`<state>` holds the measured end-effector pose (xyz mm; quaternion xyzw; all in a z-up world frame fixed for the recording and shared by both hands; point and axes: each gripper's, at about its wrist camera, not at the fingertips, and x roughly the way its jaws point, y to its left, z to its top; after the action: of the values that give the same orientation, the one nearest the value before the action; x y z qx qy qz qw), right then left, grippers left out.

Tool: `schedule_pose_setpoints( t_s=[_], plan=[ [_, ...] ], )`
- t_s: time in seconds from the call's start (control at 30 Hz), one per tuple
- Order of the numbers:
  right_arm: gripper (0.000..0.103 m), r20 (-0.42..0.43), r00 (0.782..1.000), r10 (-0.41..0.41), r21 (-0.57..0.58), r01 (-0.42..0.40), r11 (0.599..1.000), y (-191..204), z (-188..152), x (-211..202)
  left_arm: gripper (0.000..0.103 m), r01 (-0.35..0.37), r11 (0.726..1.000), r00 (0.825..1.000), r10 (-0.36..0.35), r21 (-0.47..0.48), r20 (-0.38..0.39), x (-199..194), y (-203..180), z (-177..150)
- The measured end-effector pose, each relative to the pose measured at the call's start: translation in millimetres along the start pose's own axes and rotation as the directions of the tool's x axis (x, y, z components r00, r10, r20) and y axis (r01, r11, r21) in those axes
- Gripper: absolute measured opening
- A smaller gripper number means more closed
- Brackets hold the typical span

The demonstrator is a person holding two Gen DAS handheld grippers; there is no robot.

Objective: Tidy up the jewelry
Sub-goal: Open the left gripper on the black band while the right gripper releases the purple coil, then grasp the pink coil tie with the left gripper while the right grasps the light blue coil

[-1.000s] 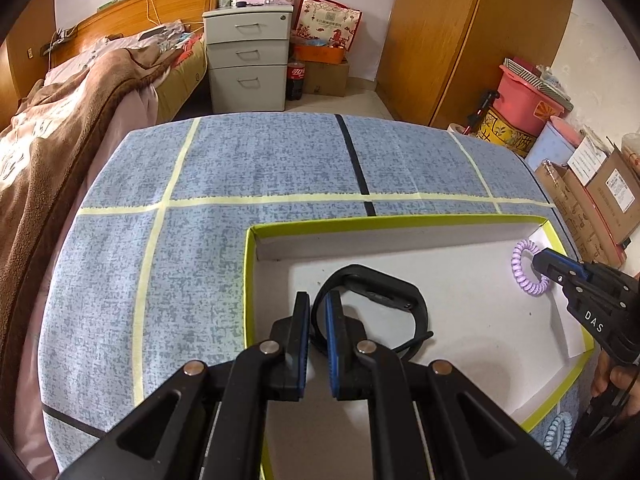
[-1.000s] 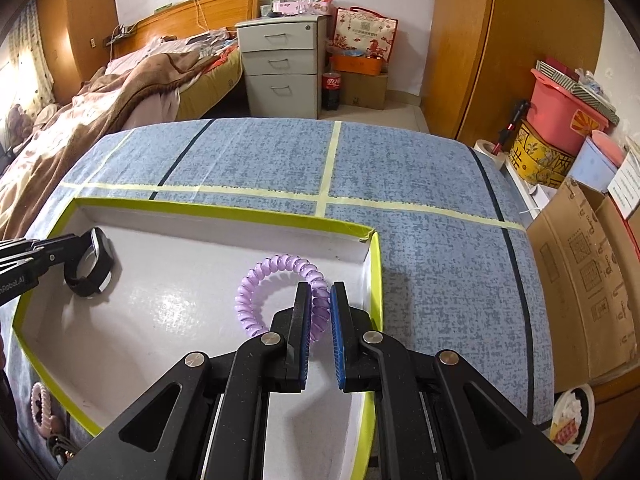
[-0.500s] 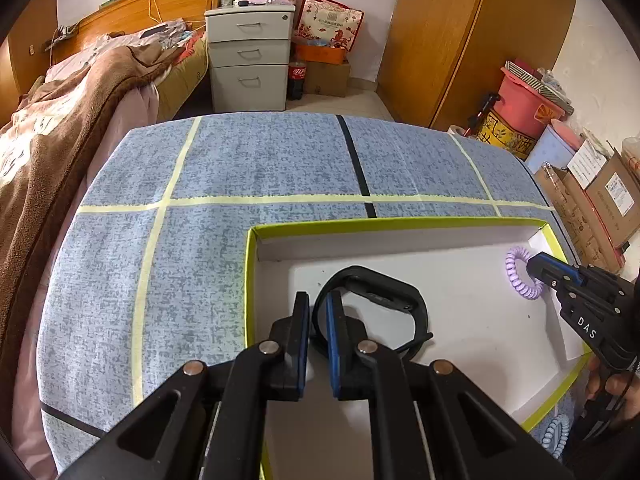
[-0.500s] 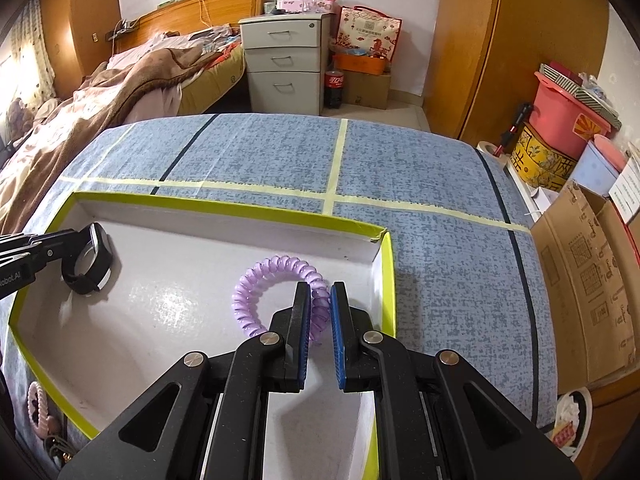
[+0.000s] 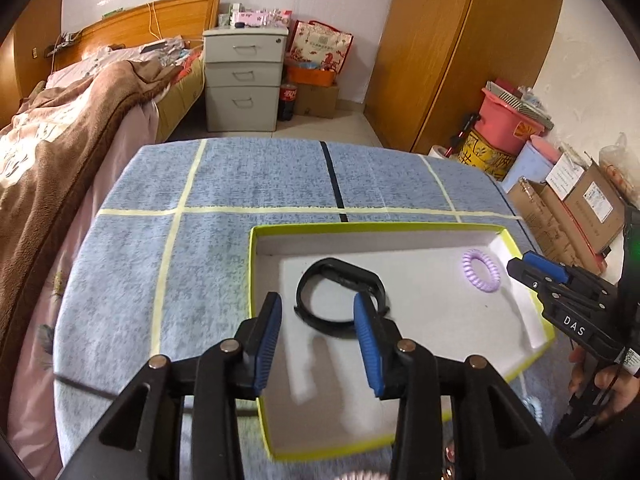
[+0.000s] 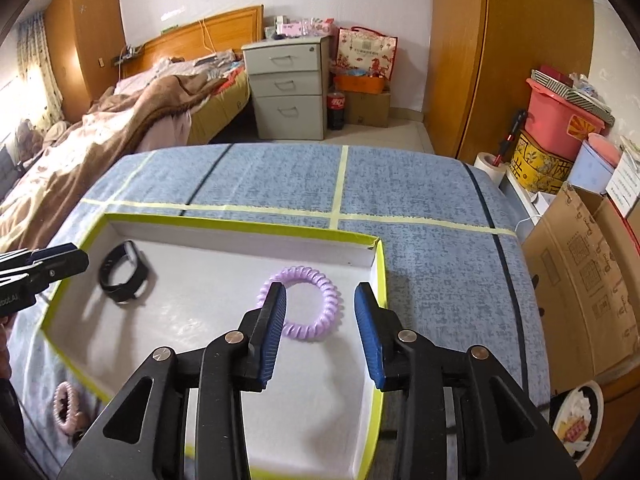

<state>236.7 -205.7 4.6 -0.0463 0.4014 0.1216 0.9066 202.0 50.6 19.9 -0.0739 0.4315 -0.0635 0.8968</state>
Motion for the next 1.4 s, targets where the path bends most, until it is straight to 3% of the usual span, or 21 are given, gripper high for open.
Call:
schedule_pose_setpoints(
  t_s=[0.3, 0.67, 1.03, 1.4],
  plan=[
    [0.037, 0.034, 0.999, 0.029, 0.03, -0.03, 0.999, 1.8, -30.3, -47.8, 0.04, 0.002, 1.0, 1.0, -0.001, -0.028, 0.03, -37.4, 9.6, -33.4],
    [0.037, -0.013, 0.999, 0.035, 0.047, -0.034, 0.998, -3.8, -87.2, -73.2, 0.041, 0.034, 0.994, 0.999, -0.033, -0.103, 0.008, -54.9, 21.5, -89.2],
    [0.037, -0.099, 0.993, 0.064, 0.05, -0.06, 0.997, 0.4, -120.5, -63.9, 0.043, 0.043, 0.99, 0.999, -0.042, -0.136, 0.012, -65.9, 29.9, -113.8],
    [0.037, -0.118, 0.993, 0.014, 0.019, -0.012, 1.0, 9.8, -129.5, -63.2, 0.044, 0.04, 0.99, 0.999, -0.042, -0.138, -0.01, -63.6, 32.4, -122.6]
  ],
)
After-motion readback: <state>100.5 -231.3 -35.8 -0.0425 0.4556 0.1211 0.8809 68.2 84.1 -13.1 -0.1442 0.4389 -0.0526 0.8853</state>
